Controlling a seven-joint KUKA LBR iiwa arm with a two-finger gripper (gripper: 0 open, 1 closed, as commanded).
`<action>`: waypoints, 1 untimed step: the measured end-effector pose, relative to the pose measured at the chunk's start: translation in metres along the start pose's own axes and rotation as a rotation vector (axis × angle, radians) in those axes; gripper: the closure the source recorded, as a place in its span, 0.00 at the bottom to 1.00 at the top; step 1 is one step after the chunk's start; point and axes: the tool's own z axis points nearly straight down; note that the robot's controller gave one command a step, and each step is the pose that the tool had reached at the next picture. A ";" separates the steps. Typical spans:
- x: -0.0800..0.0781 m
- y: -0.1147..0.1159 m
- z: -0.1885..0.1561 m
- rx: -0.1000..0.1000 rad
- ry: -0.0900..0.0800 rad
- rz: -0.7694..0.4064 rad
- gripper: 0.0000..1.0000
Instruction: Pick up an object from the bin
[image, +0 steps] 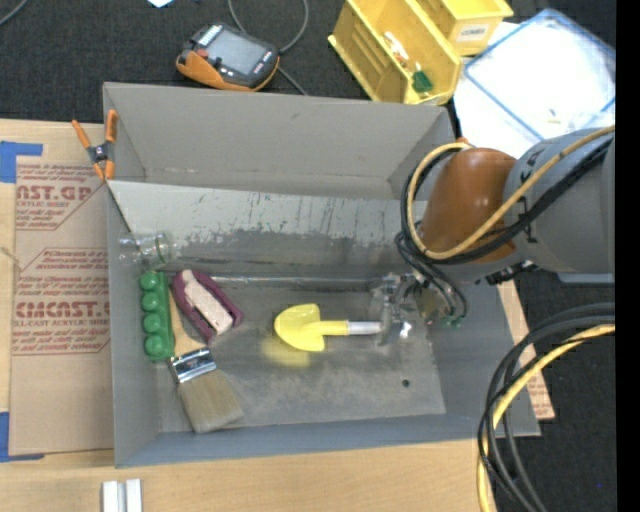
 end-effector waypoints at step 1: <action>-0.004 -0.001 -0.035 0.001 -0.011 -0.006 1.00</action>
Offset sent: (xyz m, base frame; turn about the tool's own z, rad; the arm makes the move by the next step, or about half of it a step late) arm -0.0005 0.0098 0.0074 -0.1862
